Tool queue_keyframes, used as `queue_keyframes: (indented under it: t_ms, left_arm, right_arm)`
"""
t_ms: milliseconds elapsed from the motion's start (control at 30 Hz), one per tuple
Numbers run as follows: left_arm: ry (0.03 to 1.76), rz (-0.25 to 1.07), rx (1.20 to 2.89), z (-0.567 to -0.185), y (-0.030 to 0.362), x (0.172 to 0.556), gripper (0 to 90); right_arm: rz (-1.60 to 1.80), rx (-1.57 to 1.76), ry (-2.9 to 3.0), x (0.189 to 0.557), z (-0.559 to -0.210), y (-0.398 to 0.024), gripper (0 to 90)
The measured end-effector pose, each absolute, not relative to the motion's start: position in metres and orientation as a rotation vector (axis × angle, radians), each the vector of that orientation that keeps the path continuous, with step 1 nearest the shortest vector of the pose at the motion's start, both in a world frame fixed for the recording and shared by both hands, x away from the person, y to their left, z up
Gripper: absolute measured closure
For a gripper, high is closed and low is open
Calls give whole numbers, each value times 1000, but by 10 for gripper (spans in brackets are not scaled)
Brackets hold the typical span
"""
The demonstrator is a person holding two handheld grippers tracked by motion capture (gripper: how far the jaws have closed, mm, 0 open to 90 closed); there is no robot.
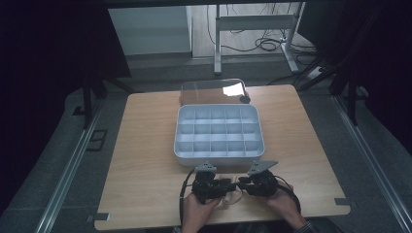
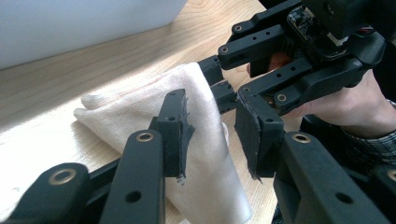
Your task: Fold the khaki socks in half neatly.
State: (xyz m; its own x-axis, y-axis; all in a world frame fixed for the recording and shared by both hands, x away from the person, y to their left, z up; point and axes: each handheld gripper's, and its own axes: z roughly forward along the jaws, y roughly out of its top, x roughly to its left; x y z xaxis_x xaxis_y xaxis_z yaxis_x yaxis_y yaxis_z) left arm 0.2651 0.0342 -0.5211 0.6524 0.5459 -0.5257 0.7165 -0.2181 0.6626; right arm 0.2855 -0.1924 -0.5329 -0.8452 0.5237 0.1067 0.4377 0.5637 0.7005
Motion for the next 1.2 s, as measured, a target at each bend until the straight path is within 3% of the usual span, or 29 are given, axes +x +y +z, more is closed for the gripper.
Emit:
queue_keyframes:
  t_ms: [300,700,1200]
  left_arm:
    - [1022,-239,1894,-531,33,271,676]
    - [1047,-212,1925,-530,26,277,698]
    - [1083,-272,1913,-527,26,284,656]
  right_arm:
    - [1167,851,2656,285,-531,-202,724]
    - [1241,828,2662,268,-514,-223,880]
    - [1338,666,2764,247,-508,-184,849]
